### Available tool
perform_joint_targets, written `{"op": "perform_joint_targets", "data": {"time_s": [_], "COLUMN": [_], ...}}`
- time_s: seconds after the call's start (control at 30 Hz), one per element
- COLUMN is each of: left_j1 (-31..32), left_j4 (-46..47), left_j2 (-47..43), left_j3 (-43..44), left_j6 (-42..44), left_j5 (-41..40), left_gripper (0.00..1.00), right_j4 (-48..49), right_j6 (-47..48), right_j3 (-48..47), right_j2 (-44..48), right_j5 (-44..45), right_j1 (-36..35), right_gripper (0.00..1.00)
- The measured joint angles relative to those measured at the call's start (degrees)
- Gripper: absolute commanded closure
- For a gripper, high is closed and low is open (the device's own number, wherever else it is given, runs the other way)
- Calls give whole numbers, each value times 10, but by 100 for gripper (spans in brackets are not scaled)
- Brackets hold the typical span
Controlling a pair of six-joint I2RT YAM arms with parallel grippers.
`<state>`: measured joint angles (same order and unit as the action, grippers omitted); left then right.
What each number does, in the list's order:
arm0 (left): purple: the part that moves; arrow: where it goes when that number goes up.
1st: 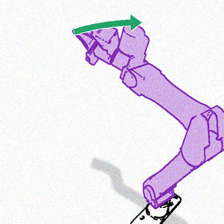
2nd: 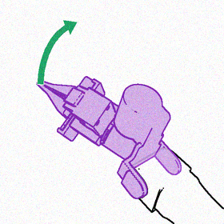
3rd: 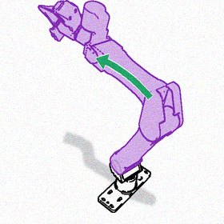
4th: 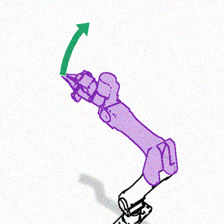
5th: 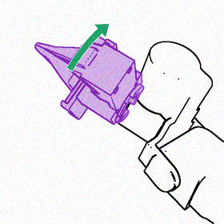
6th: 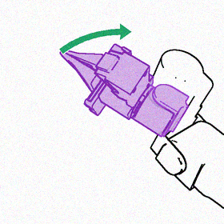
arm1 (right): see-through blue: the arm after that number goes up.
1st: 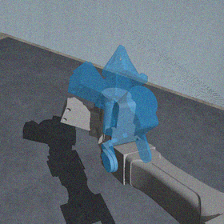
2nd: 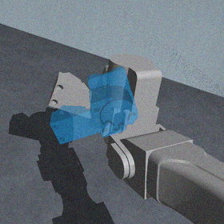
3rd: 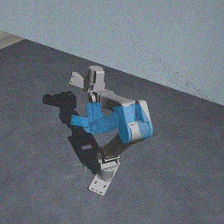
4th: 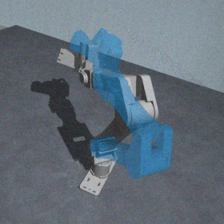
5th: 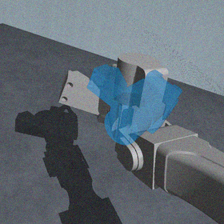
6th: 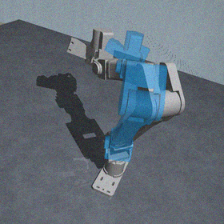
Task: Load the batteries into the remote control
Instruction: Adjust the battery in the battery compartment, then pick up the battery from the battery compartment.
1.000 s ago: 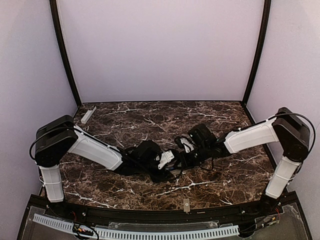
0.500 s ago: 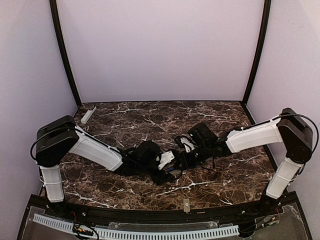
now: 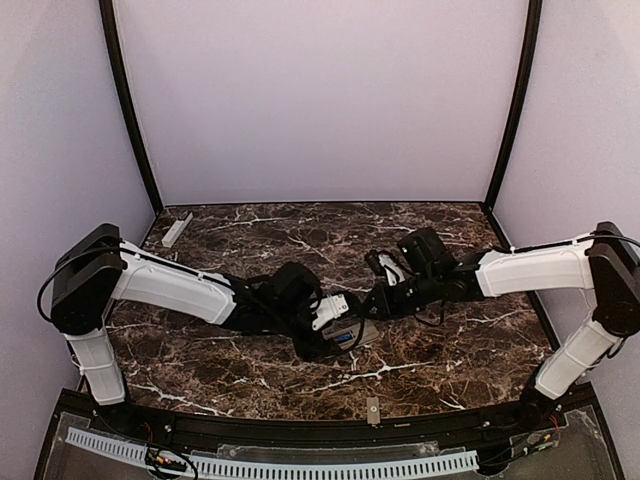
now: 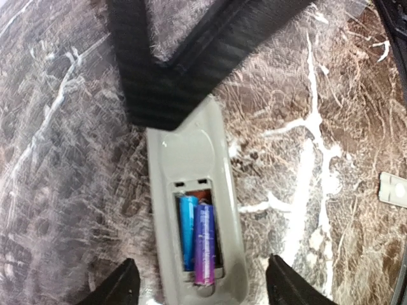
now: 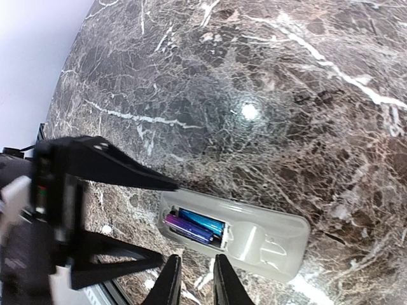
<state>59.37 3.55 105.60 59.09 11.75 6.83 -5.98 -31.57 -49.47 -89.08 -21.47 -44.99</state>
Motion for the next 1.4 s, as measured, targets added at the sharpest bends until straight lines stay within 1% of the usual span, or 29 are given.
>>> {"op": "perform_joint_targets", "data": {"time_s": [0.2, 0.33, 0.43, 0.63, 0.8, 1.27, 1.4], "left_j1": [-26, -31, -30, -30, -29, -22, -19], "left_j4": [-138, -218, -258, -320, -341, -350, -350], "left_j2": [-7, 11, 36, 78, 93, 111, 115], "left_j3": [108, 172, 197, 212, 228, 260, 262], "left_j6": [29, 45, 54, 63, 67, 69, 71], "left_j5": [28, 44, 60, 73, 70, 49, 42], "left_gripper": [51, 57, 61, 67, 73, 77, 80], "right_j4": [-1, 0, 0, -1, -1, 0, 0], "right_j6": [2, 7, 10, 12, 13, 16, 17], "right_j3": [26, 37, 42, 49, 53, 58, 58], "right_j2": [23, 38, 47, 53, 53, 53, 53], "right_j5": [-8, -13, -16, -21, -25, -30, -30], "right_j1": [21, 40, 52, 60, 61, 61, 64], "right_gripper": [82, 82, 82, 82, 82, 82, 83]}}
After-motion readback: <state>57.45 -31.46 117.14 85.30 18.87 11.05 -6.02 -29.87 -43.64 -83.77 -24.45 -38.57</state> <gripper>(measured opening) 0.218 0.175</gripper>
